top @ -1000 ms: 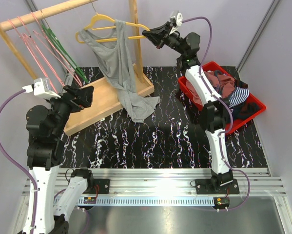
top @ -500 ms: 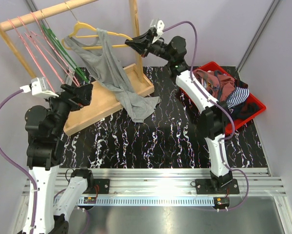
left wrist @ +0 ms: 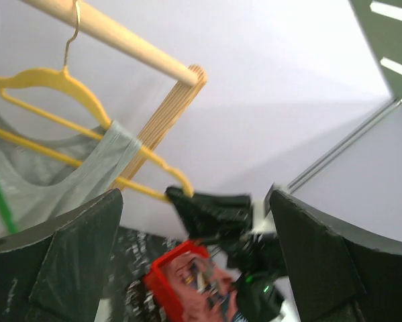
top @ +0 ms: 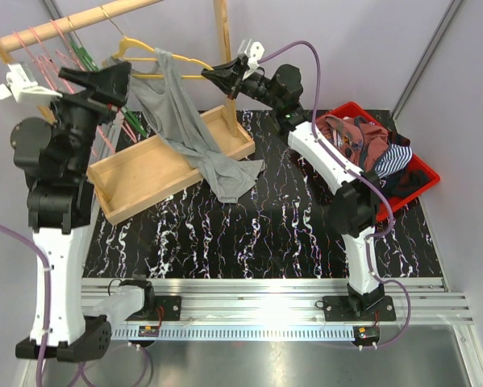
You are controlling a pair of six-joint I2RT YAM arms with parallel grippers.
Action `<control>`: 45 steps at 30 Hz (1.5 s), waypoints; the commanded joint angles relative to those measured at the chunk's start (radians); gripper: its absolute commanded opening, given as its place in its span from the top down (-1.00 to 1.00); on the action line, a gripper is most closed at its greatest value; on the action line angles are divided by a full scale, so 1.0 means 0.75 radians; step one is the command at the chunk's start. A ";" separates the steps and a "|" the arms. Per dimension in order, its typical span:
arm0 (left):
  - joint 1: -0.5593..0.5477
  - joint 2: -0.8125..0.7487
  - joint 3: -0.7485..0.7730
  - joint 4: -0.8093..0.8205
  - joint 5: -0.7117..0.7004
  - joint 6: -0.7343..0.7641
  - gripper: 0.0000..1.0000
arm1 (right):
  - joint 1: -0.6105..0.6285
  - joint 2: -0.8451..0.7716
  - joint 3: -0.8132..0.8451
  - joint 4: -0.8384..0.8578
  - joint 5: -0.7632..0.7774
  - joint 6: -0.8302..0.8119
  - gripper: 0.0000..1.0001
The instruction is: Remove the tank top from the hanger
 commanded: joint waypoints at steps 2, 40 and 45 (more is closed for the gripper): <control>0.004 0.210 0.151 0.100 -0.094 -0.209 -0.79 | 0.001 -0.086 0.006 -0.072 0.038 -0.031 1.00; 0.063 0.808 0.532 0.022 -0.084 -0.463 -0.50 | 0.007 -0.131 -0.021 -0.130 -0.091 0.071 1.00; 0.063 0.835 0.554 0.043 -0.088 -0.452 -0.49 | 0.011 -0.139 -0.031 -0.134 -0.117 0.071 1.00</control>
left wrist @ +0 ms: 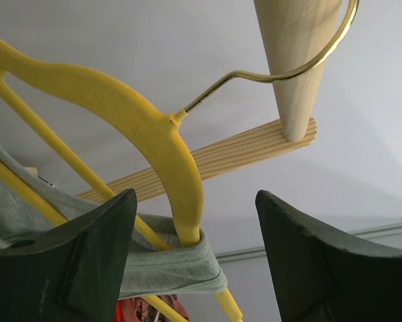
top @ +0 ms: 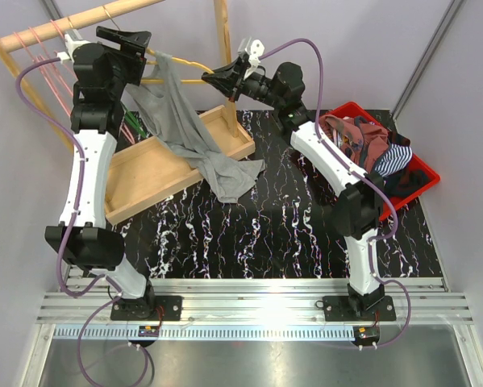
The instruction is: Remove the tank top from the hanger
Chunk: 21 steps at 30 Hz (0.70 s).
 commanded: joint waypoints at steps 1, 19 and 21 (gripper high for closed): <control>0.002 0.024 0.078 0.087 -0.018 0.034 -0.47 | 0.009 -0.093 -0.010 -0.033 -0.078 0.015 1.00; -0.015 0.020 0.107 0.320 0.111 0.116 0.06 | 0.013 -0.103 -0.045 -0.084 -0.070 -0.025 1.00; -0.017 0.016 0.105 0.345 0.139 0.124 0.13 | 0.013 -0.101 -0.043 -0.086 -0.066 -0.029 1.00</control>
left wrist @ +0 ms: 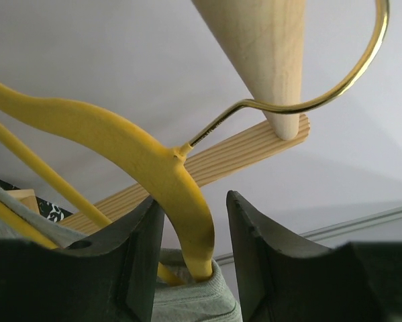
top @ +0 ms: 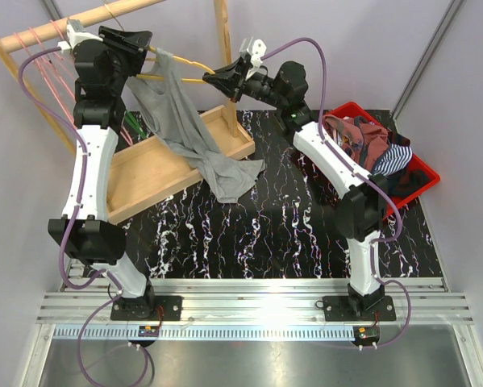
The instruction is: Remove the tank top from the hanger
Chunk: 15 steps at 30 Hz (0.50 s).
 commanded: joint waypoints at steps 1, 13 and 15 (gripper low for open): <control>-0.014 -0.053 0.046 0.251 0.090 0.039 0.15 | 0.014 -0.057 -0.014 -0.066 -0.038 -0.015 1.00; -0.026 -0.083 0.017 0.284 0.147 0.064 0.30 | 0.014 -0.080 -0.046 -0.069 -0.033 -0.026 1.00; -0.031 -0.096 0.003 0.281 0.157 0.066 0.33 | 0.014 -0.096 -0.073 -0.060 -0.040 -0.028 1.00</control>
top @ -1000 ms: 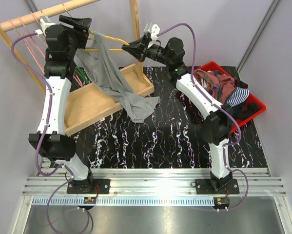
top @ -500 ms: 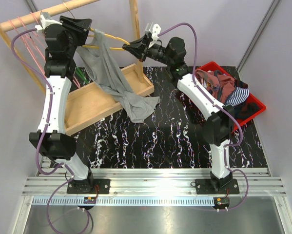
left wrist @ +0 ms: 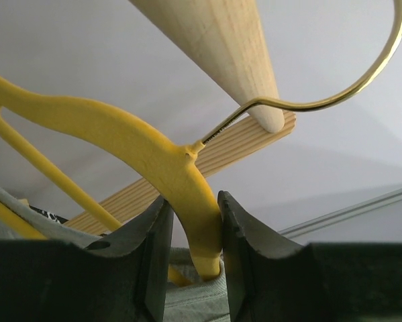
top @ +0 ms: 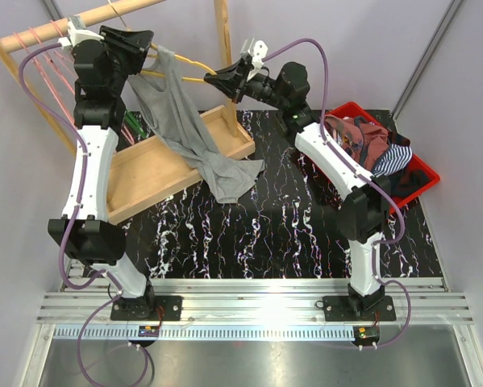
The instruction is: Remove the tank top from the hanger
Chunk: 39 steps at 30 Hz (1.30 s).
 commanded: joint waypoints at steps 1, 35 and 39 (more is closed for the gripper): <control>-0.032 -0.101 0.004 0.212 0.109 0.016 0.33 | 0.014 -0.076 -0.057 -0.052 -0.051 -0.012 1.00; -0.118 -0.444 -0.305 -0.068 0.162 -0.021 0.62 | 0.439 -0.612 -0.787 -0.452 0.309 -1.449 1.00; -0.134 -0.477 -0.346 -0.109 0.170 -0.017 0.87 | 0.494 -0.645 -0.822 -0.599 0.374 -1.572 1.00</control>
